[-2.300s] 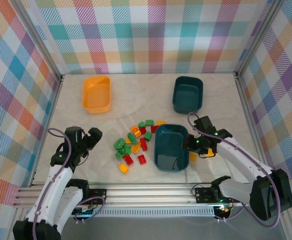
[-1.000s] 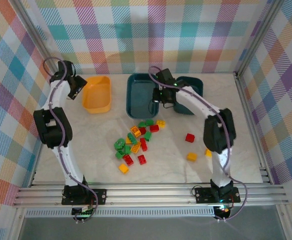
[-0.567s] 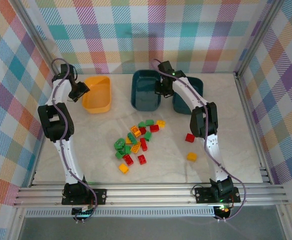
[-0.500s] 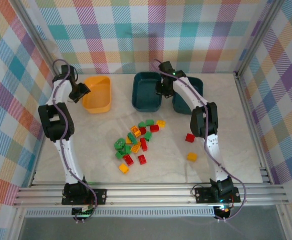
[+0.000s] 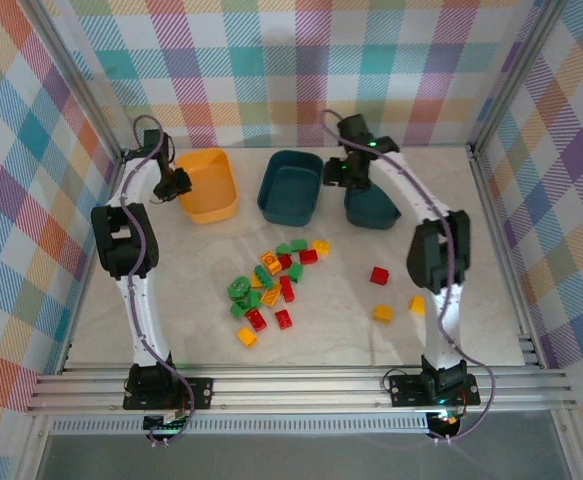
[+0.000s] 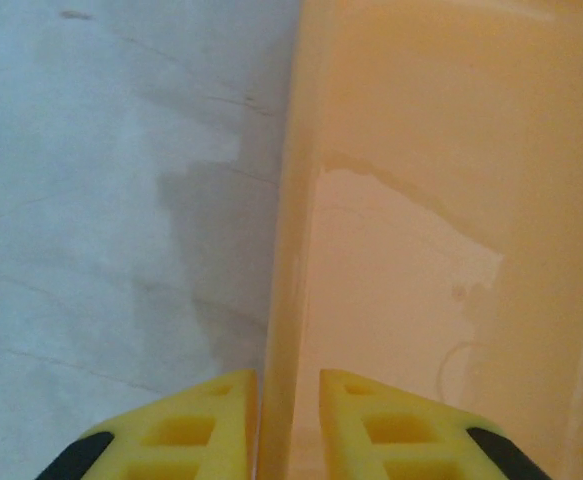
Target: Sort the legos into containers by color
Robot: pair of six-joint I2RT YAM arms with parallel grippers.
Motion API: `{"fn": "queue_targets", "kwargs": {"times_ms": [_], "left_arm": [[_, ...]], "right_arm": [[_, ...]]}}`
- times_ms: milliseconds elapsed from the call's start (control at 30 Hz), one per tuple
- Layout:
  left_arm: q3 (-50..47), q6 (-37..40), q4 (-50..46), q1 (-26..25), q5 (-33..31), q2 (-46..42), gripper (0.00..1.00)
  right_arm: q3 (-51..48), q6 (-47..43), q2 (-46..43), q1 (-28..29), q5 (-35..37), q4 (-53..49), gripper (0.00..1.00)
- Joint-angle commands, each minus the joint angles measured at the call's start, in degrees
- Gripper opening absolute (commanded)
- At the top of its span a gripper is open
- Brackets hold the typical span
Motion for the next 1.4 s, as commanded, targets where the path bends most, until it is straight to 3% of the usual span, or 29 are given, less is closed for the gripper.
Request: {"fn": "queue_targets", "kwargs": {"times_ms": [0,167,400,500,667,800,1067,1367], "left_arm": [[2.4,3.5,-0.2,-3.4,-1.5,1.1,0.18],[4.5,6.3,-0.2,-7.4,-1.3,2.0,0.08],[3.9,9.5,-0.2,-9.6,-0.9,1.7,0.02],[3.0,11.3,-0.2,-9.6,0.8,1.5,0.00],[2.6,12.9,-0.2,-9.7,2.7,1.4,0.01],[3.6,13.1,0.3,-9.7,3.4,1.6,0.02],[6.1,13.1,0.0,-9.9,5.8,3.3,0.04],[4.1,12.2,-1.0,-9.8,3.5,1.8,0.12]], "right_arm": [[-7.9,-1.2,-4.8,-8.2,1.8,4.3,0.56],[-15.0,-2.8,-5.4,-15.0,-2.4,5.8,0.56],[-19.0,-4.8,-3.8,-17.3,-2.1,6.9,0.55],[-19.7,-5.5,-2.4,-18.4,-5.9,8.3,0.50],[-19.6,-6.0,-0.5,-18.1,-11.6,11.1,0.31],[-18.9,-5.8,0.1,-18.0,-12.0,12.0,0.22],[-18.7,-7.5,0.7,-16.6,-13.7,12.4,0.17],[-23.3,-9.5,-2.9,-16.5,-13.5,14.4,0.17]]}}
